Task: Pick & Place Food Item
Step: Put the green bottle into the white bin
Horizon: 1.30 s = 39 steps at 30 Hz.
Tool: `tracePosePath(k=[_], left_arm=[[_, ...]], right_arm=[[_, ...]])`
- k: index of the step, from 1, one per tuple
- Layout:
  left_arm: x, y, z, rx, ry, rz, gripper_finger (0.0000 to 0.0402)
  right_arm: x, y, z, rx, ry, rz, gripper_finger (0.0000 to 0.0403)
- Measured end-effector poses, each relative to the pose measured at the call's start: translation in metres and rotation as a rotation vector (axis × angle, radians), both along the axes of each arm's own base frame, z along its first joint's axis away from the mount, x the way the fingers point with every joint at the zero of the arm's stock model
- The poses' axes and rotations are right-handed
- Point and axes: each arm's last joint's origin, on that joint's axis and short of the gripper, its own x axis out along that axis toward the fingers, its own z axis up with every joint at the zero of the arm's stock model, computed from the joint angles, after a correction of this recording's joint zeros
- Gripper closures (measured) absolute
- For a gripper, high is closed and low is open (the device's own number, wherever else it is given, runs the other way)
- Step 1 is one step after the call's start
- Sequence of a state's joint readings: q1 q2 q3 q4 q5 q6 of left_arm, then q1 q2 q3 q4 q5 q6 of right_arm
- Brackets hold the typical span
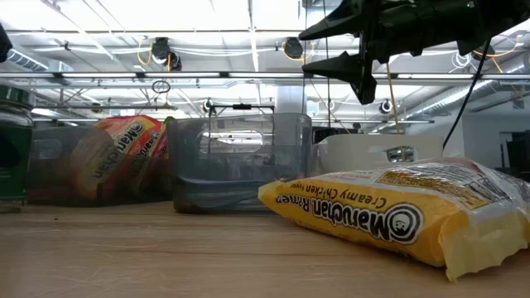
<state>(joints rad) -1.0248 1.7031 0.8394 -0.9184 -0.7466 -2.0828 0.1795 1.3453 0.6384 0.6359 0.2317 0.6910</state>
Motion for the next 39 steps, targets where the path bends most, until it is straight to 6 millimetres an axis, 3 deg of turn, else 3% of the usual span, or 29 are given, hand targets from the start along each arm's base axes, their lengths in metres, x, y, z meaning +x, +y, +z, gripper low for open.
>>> tracePosePath(k=[4, 12, 16, 21, 27, 31, 34, 39], left_arm=[[0.001, 0.0, 0.0, 0.015, 0.013, -0.02, 0.0192], [0.001, 0.0, 0.001, 0.012, 0.012, -0.022, 0.0194], [0.0, 0.001, 0.015, -0.03, 0.0, -0.053, 0.0194], [-0.002, 0.01, 0.06, -0.083, -0.047, -0.187, 0.0194], [0.011, 0.036, 0.125, -0.169, -0.153, -0.372, 0.0194], [0.035, 0.058, 0.164, -0.113, -0.221, -0.443, 0.0194], [0.055, 0.076, 0.192, -0.056, -0.245, -0.478, 0.0194], [0.092, 0.1, 0.223, -0.032, -0.268, -0.503, 0.0194]], right_arm=[[0.0, 0.0, -0.001, -0.005, 0.007, 0.0, 0.0197], [0.0, 0.0, -0.002, -0.008, 0.02, -0.001, 0.0197], [0.0, 0.0, -0.002, -0.008, 0.018, 0.014, 0.0197], [0.004, 0.005, 0.012, -0.064, -0.051, 0.098, 0.0197], [0.025, 0.02, 0.073, -0.298, -0.084, 0.163, 0.0197], [0.041, 0.022, 0.101, -0.37, -0.035, 0.255, 0.0197], [0.046, 0.018, 0.117, -0.355, -0.103, 0.299, 0.0197], [0.049, 0.006, 0.127, -0.274, -0.206, 0.34, 0.0197]])
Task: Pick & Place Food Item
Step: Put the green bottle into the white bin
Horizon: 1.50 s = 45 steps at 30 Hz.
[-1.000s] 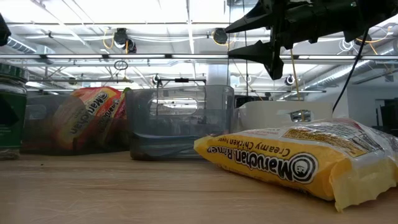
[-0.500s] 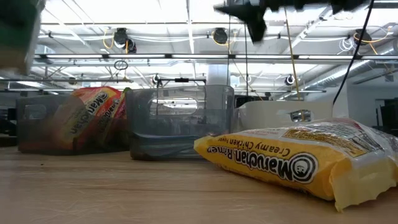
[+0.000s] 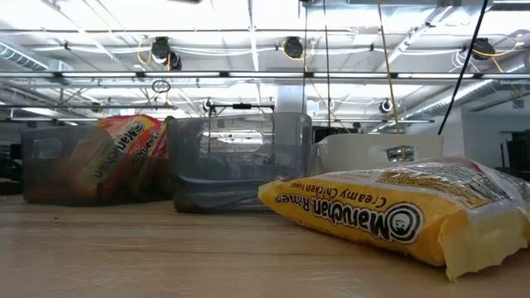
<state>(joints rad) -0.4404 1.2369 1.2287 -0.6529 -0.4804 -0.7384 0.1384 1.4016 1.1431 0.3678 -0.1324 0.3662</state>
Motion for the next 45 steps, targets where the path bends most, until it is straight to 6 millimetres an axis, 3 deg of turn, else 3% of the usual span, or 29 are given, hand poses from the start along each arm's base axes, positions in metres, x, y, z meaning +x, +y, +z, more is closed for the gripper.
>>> tracePosePath(k=[4, 10, 16, 24, 39, 45], left_arm=[[0.037, 0.012, 0.018, 0.019, -0.04, -0.034, 0.0194], [0.091, 0.021, 0.02, -0.01, 0.011, -0.1, 0.0194], [0.121, 0.017, 0.018, -0.026, 0.011, -0.135, 0.0194], [0.122, 0.02, 0.026, -0.034, 0.009, -0.172, 0.0194], [0.124, 0.044, 0.026, -0.08, 0.039, -0.188, 0.0194], [0.117, 0.046, 0.028, -0.06, 0.056, -0.189, 0.0194]], right_arm=[[-0.001, -0.008, 0.004, 0.093, -0.003, 0.073, 0.0197], [-0.005, -0.019, 0.006, 0.084, 0.012, 0.077, 0.0197], [-0.012, -0.028, 0.007, 0.049, 0.056, 0.059, 0.0197], [-0.017, -0.04, 0.007, 0.053, 0.102, 0.069, 0.0197], [-0.016, -0.041, 0.01, 0.081, 0.066, 0.086, 0.0197], [-0.017, -0.044, 0.001, 0.075, 0.163, 0.121, 0.0197]])
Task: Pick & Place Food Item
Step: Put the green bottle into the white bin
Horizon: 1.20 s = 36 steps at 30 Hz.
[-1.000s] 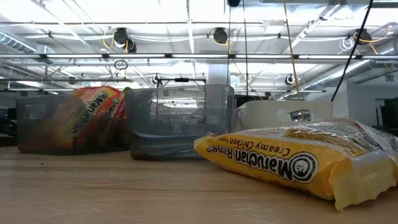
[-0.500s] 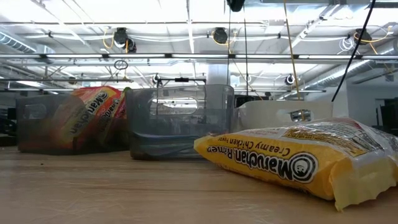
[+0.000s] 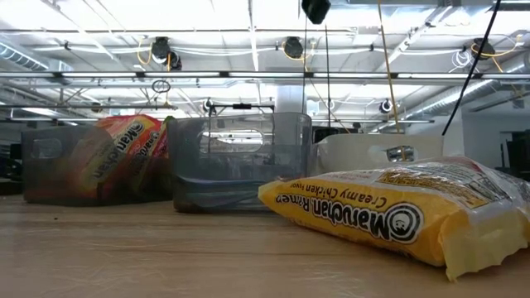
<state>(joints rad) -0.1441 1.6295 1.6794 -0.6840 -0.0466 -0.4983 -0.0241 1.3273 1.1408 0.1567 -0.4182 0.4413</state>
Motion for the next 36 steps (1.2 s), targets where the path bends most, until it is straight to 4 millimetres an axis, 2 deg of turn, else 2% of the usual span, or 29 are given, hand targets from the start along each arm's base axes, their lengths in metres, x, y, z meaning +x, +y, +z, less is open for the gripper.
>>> tracePosePath(k=[9, 15, 27, 31, 36], left_arm=[[-0.032, 0.008, 0.028, 0.032, -0.055, 0.067, 0.0194], [-0.034, 0.009, 0.03, 0.034, -0.054, 0.07, 0.0194], [-0.033, 0.008, 0.029, 0.031, -0.055, 0.059, 0.0194], [-0.032, 0.01, 0.031, 0.035, -0.073, 0.06, 0.0194], [-0.03, 0.012, 0.033, 0.047, -0.095, 0.049, 0.0194]], right_arm=[[-0.007, -0.001, -0.003, -0.006, 0.01, 0.004, 0.0197], [-0.006, -0.002, -0.001, -0.009, -0.015, -0.018, 0.0206], [-0.006, -0.005, 0.0, -0.033, -0.025, -0.033, 0.0345], [-0.006, -0.005, -0.003, -0.041, -0.006, -0.032, 0.0371], [-0.005, -0.005, -0.003, -0.045, -0.01, -0.03, 0.0382]])
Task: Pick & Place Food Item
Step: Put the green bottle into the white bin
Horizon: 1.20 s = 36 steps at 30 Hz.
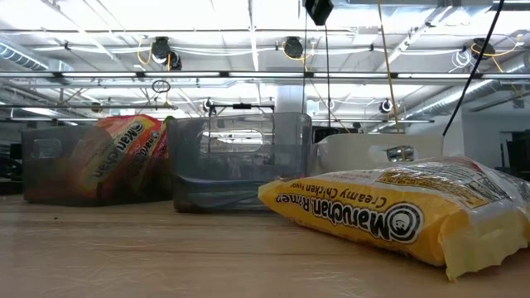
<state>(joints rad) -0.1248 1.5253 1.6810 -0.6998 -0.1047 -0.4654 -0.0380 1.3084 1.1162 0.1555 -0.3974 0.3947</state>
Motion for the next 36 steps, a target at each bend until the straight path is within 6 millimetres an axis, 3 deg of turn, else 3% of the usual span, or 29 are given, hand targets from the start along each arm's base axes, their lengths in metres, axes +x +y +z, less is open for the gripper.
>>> tracePosePath(k=[29, 36], left_arm=[[0.007, 0.013, 0.01, 0.046, -0.118, 0.05, 0.0194], [0.006, 0.014, 0.008, 0.062, -0.093, 0.078, 0.0194]], right_arm=[[0.001, 0.0, 0.005, -0.001, -0.059, -0.006, 0.0379], [-0.007, -0.013, 0.011, 0.004, -0.064, -0.045, 0.0363]])
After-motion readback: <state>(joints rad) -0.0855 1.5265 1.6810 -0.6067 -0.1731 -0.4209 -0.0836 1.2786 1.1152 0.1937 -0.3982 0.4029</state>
